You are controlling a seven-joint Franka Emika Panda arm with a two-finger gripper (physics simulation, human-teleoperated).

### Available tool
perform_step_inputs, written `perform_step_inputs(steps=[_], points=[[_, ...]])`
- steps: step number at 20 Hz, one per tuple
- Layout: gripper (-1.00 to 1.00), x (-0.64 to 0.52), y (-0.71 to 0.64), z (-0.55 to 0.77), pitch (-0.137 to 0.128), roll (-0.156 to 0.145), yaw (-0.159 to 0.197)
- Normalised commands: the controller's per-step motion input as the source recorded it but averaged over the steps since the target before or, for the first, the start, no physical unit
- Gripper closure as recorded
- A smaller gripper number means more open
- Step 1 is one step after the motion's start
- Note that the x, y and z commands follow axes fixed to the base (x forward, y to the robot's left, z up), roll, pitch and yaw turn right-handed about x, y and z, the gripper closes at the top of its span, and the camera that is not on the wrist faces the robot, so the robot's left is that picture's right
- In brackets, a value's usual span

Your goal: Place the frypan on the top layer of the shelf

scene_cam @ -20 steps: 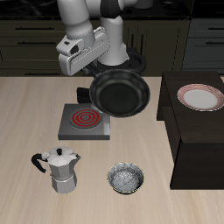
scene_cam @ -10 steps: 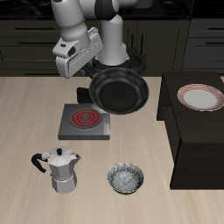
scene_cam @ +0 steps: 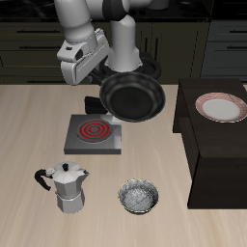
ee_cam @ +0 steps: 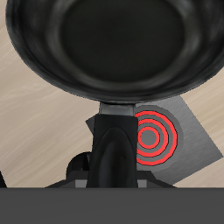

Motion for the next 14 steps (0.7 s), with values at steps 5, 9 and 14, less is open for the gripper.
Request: perform_step_inputs(steps=[5, 9, 14], points=[[1.00, 0.05, -0.04, 0.15, -0.082, -0.008, 0.137], [1.00, 0.05, 0.01, 0.03, 0.003, 0.015, 0.077], [1.00, 0.11, -0.05, 0.03, -0.045, -0.014, 0.153]])
